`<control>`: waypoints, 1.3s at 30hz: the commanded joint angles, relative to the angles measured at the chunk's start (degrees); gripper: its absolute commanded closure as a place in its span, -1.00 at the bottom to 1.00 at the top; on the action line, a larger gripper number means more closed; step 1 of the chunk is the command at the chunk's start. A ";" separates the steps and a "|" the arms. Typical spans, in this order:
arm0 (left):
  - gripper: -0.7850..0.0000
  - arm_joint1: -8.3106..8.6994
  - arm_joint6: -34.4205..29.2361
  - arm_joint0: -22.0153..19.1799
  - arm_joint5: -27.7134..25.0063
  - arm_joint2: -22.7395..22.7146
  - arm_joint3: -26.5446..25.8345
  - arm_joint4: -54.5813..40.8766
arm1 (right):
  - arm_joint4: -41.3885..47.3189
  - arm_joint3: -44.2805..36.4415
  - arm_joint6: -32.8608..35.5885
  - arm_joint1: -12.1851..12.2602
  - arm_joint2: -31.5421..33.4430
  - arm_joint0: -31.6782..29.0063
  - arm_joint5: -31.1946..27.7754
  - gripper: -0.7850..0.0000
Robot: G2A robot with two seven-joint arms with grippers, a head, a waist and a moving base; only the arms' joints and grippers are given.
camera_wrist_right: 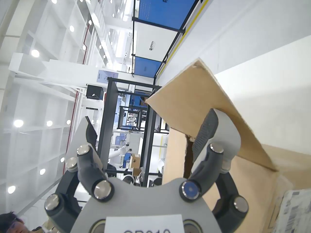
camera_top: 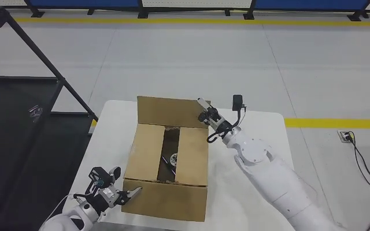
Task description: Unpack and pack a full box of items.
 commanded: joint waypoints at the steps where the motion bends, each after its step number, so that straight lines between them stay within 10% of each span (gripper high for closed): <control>1: -1.00 0.05 0.14 0.11 0.02 0.14 -0.19 0.19 | -1.19 2.43 -2.25 -0.97 -1.12 1.06 -0.85 -1.00; 21: -1.00 0.54 1.35 1.49 -0.16 0.85 -0.67 1.66 | -6.06 21.29 -6.33 -9.34 -7.11 8.40 0.05 -1.00; 39: -1.00 0.84 2.84 1.74 1.17 1.05 -0.99 1.27 | -7.57 23.61 -2.12 -10.19 -2.26 7.52 -3.28 -1.00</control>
